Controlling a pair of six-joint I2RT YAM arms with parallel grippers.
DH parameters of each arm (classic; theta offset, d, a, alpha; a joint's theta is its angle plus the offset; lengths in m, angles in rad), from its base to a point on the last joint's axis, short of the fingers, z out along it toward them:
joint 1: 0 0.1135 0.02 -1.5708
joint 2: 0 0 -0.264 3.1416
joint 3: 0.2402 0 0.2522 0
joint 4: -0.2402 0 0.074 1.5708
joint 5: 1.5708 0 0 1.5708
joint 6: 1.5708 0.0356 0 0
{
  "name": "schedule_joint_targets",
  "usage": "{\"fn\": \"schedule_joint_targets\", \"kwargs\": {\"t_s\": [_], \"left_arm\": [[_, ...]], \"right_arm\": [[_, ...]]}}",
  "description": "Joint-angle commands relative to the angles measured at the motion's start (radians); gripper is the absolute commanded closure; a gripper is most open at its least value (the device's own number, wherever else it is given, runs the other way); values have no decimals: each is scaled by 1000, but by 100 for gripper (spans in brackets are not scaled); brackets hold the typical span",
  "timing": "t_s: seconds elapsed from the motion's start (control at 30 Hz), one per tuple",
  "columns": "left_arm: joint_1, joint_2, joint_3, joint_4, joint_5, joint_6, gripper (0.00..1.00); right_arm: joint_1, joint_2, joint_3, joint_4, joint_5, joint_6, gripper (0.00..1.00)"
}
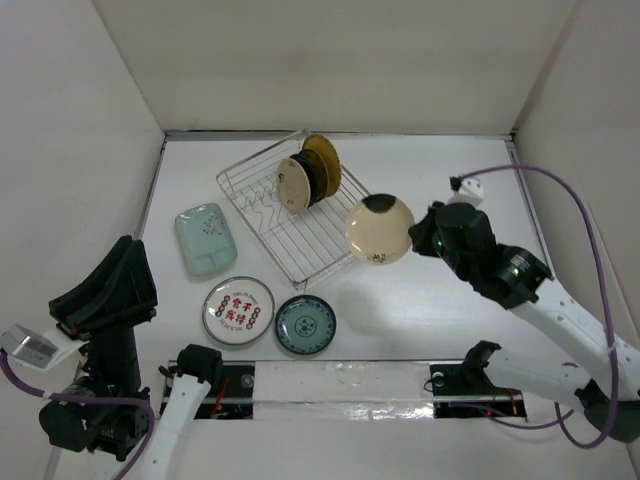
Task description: Load the plates into the dish rack
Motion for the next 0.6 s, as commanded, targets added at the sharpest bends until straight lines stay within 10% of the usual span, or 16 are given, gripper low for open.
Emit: {"fn": "schedule_joint_targets", "kwargs": {"t_s": [0.0,0.43,0.57], "left_arm": [[5,-5,-7,50,9,7,72],[5,-15,1,30,-57,53,72],[5,-22,-2,31,-64,56,71]], "right_arm": [[26,243,202,127,96,-226,100],[147,1327,1416,314,568,-972,100],[166,1444,1463,434,576,-1078,100]]}}
